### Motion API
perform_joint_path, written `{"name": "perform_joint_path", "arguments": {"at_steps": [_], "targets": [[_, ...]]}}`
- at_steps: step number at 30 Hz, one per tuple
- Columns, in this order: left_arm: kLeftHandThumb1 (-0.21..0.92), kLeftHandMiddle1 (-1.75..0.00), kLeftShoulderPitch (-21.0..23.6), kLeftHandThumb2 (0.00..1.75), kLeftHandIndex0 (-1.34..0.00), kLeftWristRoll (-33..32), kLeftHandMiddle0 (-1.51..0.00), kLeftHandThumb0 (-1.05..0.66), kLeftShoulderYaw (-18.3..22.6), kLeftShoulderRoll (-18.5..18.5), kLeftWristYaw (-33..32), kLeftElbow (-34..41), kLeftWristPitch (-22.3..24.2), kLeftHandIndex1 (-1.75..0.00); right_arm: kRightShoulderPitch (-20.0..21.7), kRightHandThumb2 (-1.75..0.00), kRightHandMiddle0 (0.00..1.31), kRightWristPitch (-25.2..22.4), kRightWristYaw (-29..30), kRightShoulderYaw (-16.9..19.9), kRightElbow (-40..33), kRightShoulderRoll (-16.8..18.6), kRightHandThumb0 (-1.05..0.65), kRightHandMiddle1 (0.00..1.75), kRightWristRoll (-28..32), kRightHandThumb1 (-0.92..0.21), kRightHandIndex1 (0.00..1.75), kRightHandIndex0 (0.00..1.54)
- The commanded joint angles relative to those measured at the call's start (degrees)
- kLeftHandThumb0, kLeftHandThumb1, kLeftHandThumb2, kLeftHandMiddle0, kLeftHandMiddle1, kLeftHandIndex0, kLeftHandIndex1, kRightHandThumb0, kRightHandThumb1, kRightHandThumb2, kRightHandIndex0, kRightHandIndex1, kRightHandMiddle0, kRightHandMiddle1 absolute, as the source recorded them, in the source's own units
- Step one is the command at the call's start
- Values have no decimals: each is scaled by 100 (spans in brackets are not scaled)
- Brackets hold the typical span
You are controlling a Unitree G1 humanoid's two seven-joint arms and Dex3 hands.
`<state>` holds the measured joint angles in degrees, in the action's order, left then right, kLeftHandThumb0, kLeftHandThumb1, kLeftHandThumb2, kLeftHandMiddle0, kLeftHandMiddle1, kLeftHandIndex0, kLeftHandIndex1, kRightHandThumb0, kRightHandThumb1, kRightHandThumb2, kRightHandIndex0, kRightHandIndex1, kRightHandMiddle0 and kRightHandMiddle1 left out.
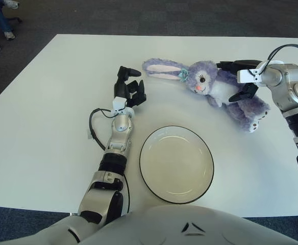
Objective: Put the doll into the plate.
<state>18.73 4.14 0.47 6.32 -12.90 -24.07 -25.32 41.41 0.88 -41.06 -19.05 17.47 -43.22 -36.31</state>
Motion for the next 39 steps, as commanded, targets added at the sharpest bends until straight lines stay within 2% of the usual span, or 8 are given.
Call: {"name": "perform_joint_path", "arguments": {"at_steps": [1,7,13,18,24,32,34,39], "targets": [[63,-175,-309,91,-37,56,-110,-39,-15,53,-50,-115,17,-175,-120,-89,0,-175,83,-203,86,149,-52,8,-245,-26,138,38],[63,-175,-322,92,-37,66,-109,-39,-22,67,-69,-99,7,-175,-61,-89,0,-218,469,-394,607,323,-51,6,-483,-26,148,43],[63,-175,-340,92,-37,71,-109,-39,-12,78,-80,-66,10,-175,-24,-94,0,-171,671,-485,785,322,-41,19,-567,-21,152,48],[62,-175,-346,92,-38,72,-111,-39,-6,77,-85,-55,5,-175,88,-103,0,-25,885,-691,1076,343,-28,48,-782,-15,151,46],[62,-175,-348,93,-38,110,-112,-39,-3,83,-132,-53,-26,-175,190,-107,0,40,969,-889,1279,337,-25,80,-979,-12,150,41],[62,-175,-341,93,-38,135,-112,-39,-17,78,-172,-60,-54,-175,120,-112,0,-27,958,-924,1136,302,-21,112,-1050,-10,141,38],[62,-175,-339,93,-38,147,-112,-40,-17,80,-193,-57,-54,-175,86,-116,0,-115,947,-914,1098,324,-15,132,-1069,-9,143,40],[61,-175,-335,94,-39,154,-111,-40,-15,76,-211,-59,-69,-175,-9,-127,0,-463,881,-873,965,399,-2,160,-1090,-6,148,40]]}}
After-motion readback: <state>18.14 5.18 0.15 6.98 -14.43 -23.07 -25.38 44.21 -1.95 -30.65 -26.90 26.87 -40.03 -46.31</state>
